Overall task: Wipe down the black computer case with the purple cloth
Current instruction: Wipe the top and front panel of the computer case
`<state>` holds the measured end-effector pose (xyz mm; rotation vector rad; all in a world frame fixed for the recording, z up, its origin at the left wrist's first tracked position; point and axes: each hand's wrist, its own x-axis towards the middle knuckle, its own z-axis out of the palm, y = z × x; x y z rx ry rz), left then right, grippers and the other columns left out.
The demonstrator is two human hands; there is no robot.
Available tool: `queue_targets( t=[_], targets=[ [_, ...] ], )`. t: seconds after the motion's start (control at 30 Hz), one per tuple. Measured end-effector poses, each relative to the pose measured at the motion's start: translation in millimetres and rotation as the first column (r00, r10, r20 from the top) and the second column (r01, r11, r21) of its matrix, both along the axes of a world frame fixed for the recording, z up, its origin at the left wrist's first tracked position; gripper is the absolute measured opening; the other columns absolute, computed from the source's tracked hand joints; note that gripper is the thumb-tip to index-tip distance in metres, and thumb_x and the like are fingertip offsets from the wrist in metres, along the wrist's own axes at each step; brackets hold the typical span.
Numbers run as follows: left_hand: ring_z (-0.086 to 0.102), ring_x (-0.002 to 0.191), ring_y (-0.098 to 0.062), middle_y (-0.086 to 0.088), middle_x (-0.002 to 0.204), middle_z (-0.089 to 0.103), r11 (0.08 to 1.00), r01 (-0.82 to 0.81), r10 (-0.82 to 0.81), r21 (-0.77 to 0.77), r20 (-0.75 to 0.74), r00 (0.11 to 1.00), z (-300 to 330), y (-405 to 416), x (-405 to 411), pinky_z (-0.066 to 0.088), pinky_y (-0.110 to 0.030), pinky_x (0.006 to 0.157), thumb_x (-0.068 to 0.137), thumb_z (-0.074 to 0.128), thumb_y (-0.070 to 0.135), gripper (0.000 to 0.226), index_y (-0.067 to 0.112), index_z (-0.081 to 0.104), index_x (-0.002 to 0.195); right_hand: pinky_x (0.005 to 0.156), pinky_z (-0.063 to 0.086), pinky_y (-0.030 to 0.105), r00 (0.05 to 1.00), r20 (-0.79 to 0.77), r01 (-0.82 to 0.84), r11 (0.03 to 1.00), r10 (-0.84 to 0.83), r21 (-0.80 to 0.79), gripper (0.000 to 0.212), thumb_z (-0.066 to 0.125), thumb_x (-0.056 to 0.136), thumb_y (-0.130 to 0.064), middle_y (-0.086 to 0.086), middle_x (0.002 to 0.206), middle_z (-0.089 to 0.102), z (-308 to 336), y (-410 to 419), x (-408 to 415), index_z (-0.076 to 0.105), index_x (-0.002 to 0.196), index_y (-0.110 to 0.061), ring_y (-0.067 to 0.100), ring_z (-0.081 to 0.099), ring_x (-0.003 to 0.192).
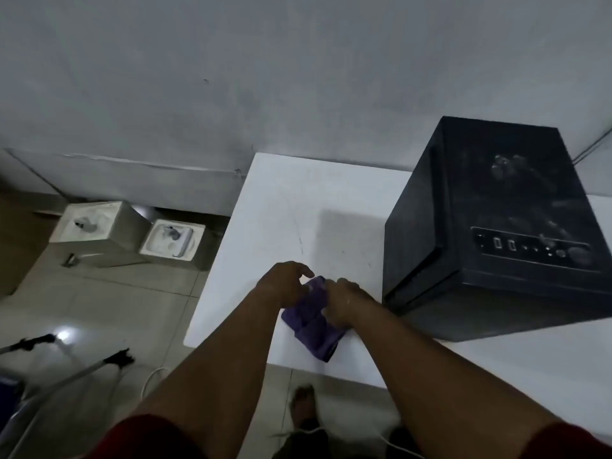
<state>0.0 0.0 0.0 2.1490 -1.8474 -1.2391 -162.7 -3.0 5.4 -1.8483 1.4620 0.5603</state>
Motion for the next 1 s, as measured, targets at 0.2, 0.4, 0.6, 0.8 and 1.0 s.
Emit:
queue_targets(
  t=[0.2, 0.4, 0.6, 0.8, 1.0],
  targets=[
    [0.057, 0.128, -0.020, -0.002, 0.144, 0.057, 0.994, 0.055, -0.060, 0.094, 0.058, 0.996, -23, 1, -4, 0.049, -0.034, 0.106, 0.098, 0.063, 0.022, 0.044, 0.030, 0.059, 0.141, 0.110, 0.047, 0.043, 1.000, -0.014, 0.015, 0.998, -0.014, 0.057, 0.059, 0.064, 0.098, -0.031, 0.011, 0.148, 0.045, -19, 9, -7, 0.041, 0.152, -0.021, 0.033, 0.051, 0.132],
    [0.058, 0.127, -0.022, -0.001, 0.141, 0.060, 0.990, 0.086, -0.098, 0.108, 0.116, 0.988, -36, -6, -7, 0.050, -0.037, 0.106, 0.098, 0.061, 0.022, 0.043, 0.028, 0.059, 0.140, 0.110, 0.046, 0.043, 0.999, 0.019, 0.037, 0.999, -0.037, 0.020, 0.072, 0.063, 0.099, -0.029, 0.010, 0.153, 0.040, -25, 5, -12, 0.026, 0.161, -0.026, 0.033, 0.048, 0.136],
    [0.062, 0.121, -0.021, 0.000, 0.132, 0.065, 0.986, 0.098, -0.121, 0.131, 0.175, 0.977, -42, -9, -12, 0.052, -0.035, 0.100, 0.098, 0.060, 0.022, 0.036, 0.026, 0.064, 0.133, 0.100, 0.050, 0.040, 0.998, -0.004, 0.067, 0.998, -0.067, -0.008, 0.050, 0.062, 0.099, -0.029, 0.012, 0.145, 0.046, -30, 0, -18, 0.043, 0.144, -0.017, 0.033, 0.053, 0.128],
    [0.065, 0.111, -0.024, -0.003, 0.118, 0.069, 0.987, 0.067, -0.093, 0.146, 0.180, 0.979, -40, -12, -14, 0.056, -0.038, 0.098, 0.095, 0.062, 0.021, 0.020, 0.018, 0.074, 0.111, 0.104, 0.049, 0.039, 0.995, -0.075, 0.067, 0.998, -0.068, -0.022, 0.039, 0.062, 0.100, -0.028, 0.011, 0.146, 0.035, -33, 1, -23, 0.054, 0.137, -0.015, 0.032, 0.044, 0.131],
    [0.065, 0.106, -0.024, -0.004, 0.107, 0.071, 0.986, 0.076, -0.079, 0.148, 0.019, 0.997, -11, -33, -7, 0.054, -0.032, 0.090, 0.092, 0.062, 0.009, 0.010, 0.011, 0.072, 0.095, 0.091, 0.053, 0.036, 0.986, 0.041, 0.161, 0.987, -0.161, 0.008, 0.040, 0.058, 0.090, -0.028, 0.011, 0.132, 0.057, -14, -6, -20, 0.056, 0.128, -0.014, 0.032, 0.056, 0.119]
  ],
)
